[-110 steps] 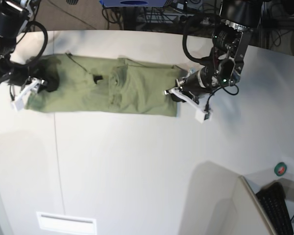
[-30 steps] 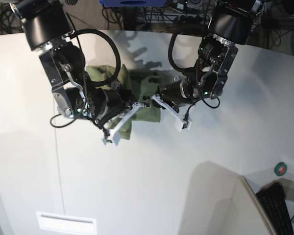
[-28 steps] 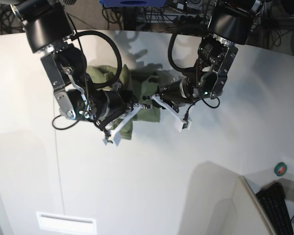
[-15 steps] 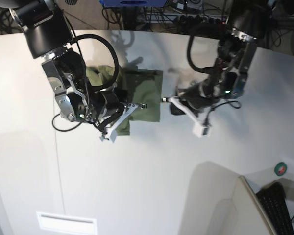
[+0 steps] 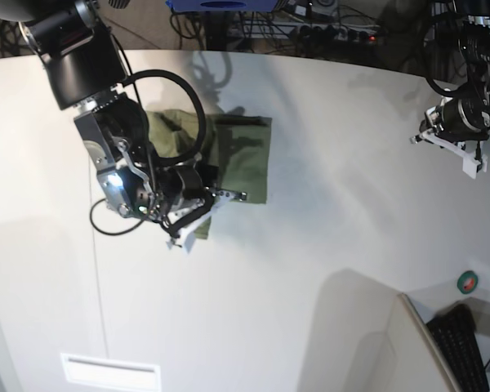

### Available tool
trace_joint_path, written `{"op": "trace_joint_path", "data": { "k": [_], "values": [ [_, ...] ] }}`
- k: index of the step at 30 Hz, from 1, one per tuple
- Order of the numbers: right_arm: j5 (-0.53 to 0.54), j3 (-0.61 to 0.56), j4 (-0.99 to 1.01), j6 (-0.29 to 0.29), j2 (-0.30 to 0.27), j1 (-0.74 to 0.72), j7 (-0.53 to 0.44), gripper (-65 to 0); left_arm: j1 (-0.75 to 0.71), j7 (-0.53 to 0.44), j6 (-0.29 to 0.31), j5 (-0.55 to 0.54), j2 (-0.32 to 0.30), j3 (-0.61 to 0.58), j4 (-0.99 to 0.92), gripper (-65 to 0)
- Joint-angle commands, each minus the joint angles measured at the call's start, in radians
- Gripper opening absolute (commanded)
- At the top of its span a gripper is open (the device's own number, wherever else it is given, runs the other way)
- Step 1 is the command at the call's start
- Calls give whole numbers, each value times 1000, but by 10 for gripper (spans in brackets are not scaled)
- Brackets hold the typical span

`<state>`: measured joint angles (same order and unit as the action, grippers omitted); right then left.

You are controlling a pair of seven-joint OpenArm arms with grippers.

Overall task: Layout the t-shirt on the table in an organized manner, then fold the t-shirt properly
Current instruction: 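Press and tuck the folded bundle with the right gripper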

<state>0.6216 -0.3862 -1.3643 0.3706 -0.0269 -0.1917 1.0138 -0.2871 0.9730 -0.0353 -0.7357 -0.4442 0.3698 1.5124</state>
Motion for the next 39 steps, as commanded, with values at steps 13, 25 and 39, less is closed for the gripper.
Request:
{"op": "trace_joint_path", "data": {
  "k": [13, 25, 39],
  "values": [
    [11, -90, 50, 3, 6, -16, -48, -650, 12, -13, 4, -6, 0, 15, 7, -650],
    [13, -93, 53, 5, 6, -12, -39, -650, 10, -13, 4, -9, -9, 74, 7, -650],
    [11, -98, -102, 49, 3, 50, -39, -192, 12, -9, 4, -11, -46, 441, -118, -650]
  ]
}}
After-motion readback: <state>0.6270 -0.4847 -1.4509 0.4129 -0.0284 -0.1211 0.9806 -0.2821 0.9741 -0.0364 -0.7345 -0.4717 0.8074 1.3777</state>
